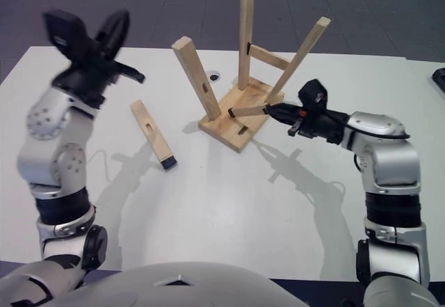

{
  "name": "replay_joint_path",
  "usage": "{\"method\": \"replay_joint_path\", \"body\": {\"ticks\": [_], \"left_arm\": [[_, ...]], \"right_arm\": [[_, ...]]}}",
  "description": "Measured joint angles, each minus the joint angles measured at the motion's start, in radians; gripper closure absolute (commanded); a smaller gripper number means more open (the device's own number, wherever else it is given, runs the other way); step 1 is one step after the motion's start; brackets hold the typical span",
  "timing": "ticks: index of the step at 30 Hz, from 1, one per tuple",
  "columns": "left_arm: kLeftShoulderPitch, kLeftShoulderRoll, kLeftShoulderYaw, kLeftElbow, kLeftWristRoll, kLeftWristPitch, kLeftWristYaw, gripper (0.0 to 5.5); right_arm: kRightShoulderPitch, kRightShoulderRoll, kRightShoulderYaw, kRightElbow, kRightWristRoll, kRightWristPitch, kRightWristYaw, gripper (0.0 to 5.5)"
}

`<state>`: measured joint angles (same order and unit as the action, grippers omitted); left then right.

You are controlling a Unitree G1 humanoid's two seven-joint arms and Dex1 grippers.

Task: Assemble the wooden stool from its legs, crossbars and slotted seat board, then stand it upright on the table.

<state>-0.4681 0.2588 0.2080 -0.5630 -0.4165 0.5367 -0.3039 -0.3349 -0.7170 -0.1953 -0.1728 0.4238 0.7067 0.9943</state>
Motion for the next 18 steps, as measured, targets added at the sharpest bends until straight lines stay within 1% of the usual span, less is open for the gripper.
{"method": "replay_joint_path", "body": {"ticks": [2, 6, 10, 11, 12, 15, 16, 18], "left_arm": [[-0.027, -0.003, -0.006, -0.001, -0.031, 0.016, 0.009, 5.23], [-0.013, -0.003, -0.071, 0.058, 0.032, 0.018, 0.047, 4.8], [-0.01, -0.023, -0.14, 0.048, 0.027, 0.028, 0.051, 4.13], [-0.009, -0.022, -0.164, 0.041, 0.021, 0.037, 0.041, 4.37], [-0.004, -0.02, -0.189, 0.034, 0.018, 0.047, 0.026, 4.35], [0.039, 0.005, -0.306, 0.007, 0.009, 0.072, -0.053, 4.89], [0.051, 0.008, -0.34, -0.005, -0.002, 0.079, -0.08, 4.92], [0.056, 0.009, -0.377, -0.023, -0.021, 0.089, -0.111, 4.71]], "right_arm": [[-0.01, -0.003, -0.015, 0.005, 0.015, -0.002, -0.012, 5.11], [0.002, -0.002, 0.009, 0.019, 0.003, -0.02, -0.043, 5.11], [0.038, 0.027, -0.001, 0.013, 0.035, -0.029, -0.086, 5.11], [0.041, 0.035, -0.006, 0.011, 0.042, -0.026, -0.097, 5.11], [0.044, 0.041, -0.012, 0.01, 0.052, -0.021, -0.104, 5.11], [0.044, 0.061, -0.029, 0.001, 0.091, -0.013, -0.13, 5.11], [0.037, 0.067, -0.035, -0.001, 0.1, -0.012, -0.142, 5.11], [0.009, 0.076, -0.056, -0.006, 0.133, -0.005, -0.168, 5.11]]}}
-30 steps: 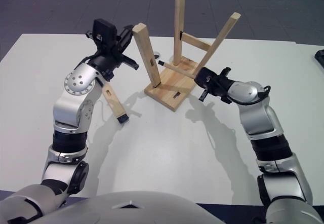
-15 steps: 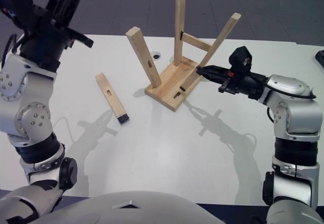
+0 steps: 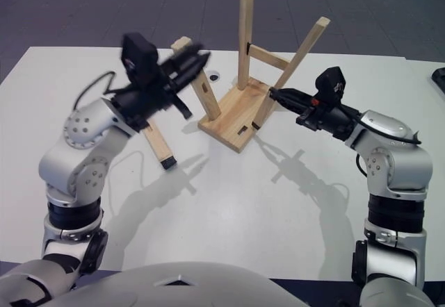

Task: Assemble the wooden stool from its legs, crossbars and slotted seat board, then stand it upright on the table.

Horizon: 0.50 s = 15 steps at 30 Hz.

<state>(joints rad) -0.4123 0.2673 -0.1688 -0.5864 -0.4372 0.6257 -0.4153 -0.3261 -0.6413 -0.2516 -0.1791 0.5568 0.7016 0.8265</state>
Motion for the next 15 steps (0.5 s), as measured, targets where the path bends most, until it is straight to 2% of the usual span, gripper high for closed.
{"method": "replay_joint_path", "body": {"ticks": [3, 8, 15], "left_arm": [[0.0, -0.002, -0.054, -0.005, 0.009, 0.005, -0.014, 4.27], [-0.035, 0.01, -0.172, 0.142, 0.192, -0.06, 0.0, 3.4], [-0.116, -0.022, -0.245, 0.299, 0.39, -0.218, 0.038, 2.35]], "right_arm": [[-0.061, 0.009, -0.036, -0.014, 0.053, 0.014, -0.043, 5.11], [-0.112, 0.021, -0.057, -0.059, 0.126, 0.034, -0.092, 5.11], [-0.148, 0.026, -0.077, -0.088, 0.212, 0.052, -0.145, 5.11]]}}
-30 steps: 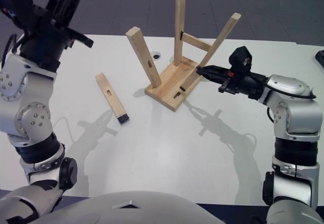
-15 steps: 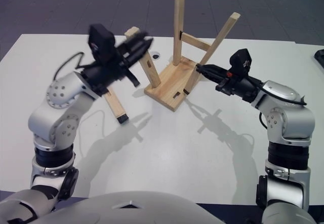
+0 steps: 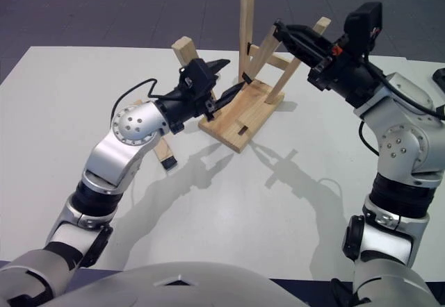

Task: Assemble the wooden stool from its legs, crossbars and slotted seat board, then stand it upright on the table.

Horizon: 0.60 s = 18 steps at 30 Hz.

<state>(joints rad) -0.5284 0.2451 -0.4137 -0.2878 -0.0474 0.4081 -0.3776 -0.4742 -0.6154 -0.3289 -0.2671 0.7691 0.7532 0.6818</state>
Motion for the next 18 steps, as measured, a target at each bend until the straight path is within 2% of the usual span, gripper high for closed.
{"method": "replay_joint_path", "body": {"ticks": [5, 13, 16, 18], "left_arm": [[-0.022, -0.01, -0.045, 0.138, 0.137, -0.104, 0.022, 1.49], [-0.063, -0.053, -0.042, 0.286, 0.223, -0.208, 0.048, 0.2], [-0.069, -0.072, -0.038, 0.321, 0.232, -0.237, 0.051, 0.1], [-0.073, -0.081, -0.036, 0.337, 0.232, -0.251, 0.049, 0.38]], "right_arm": [[-0.002, 0.0, -0.002, -0.019, 0.035, 0.007, -0.019, 5.11], [-0.002, 0.0, 0.007, -0.038, 0.083, 0.021, -0.029, 5.11], [-0.002, 0.0, 0.011, -0.045, 0.089, 0.024, -0.029, 5.11], [-0.002, 0.0, 0.017, -0.047, 0.09, 0.024, -0.03, 5.11]]}}
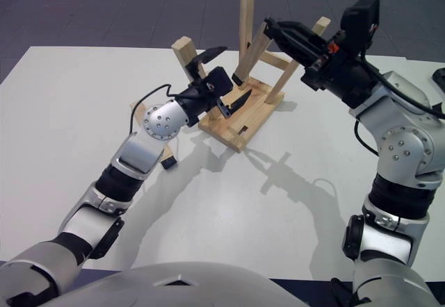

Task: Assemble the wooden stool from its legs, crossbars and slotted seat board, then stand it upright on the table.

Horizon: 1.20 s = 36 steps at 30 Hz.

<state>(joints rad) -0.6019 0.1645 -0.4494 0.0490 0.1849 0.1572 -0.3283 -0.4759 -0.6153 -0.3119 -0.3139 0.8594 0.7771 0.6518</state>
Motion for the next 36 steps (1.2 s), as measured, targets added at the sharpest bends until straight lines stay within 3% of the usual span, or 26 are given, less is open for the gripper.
{"method": "replay_joint_path", "body": {"ticks": [21, 36], "left_arm": [[-0.005, 0.005, 0.017, 0.094, 0.049, -0.092, -0.053, 4.12], [-0.022, 0.075, 0.035, 0.133, 0.125, -0.185, -0.082, 4.14]], "right_arm": [[-0.012, 0.0, 0.02, -0.001, 0.004, 0.0, -0.018, 5.11], [0.054, -0.035, 0.039, -0.019, -0.04, -0.047, 0.043, 5.11]]}}
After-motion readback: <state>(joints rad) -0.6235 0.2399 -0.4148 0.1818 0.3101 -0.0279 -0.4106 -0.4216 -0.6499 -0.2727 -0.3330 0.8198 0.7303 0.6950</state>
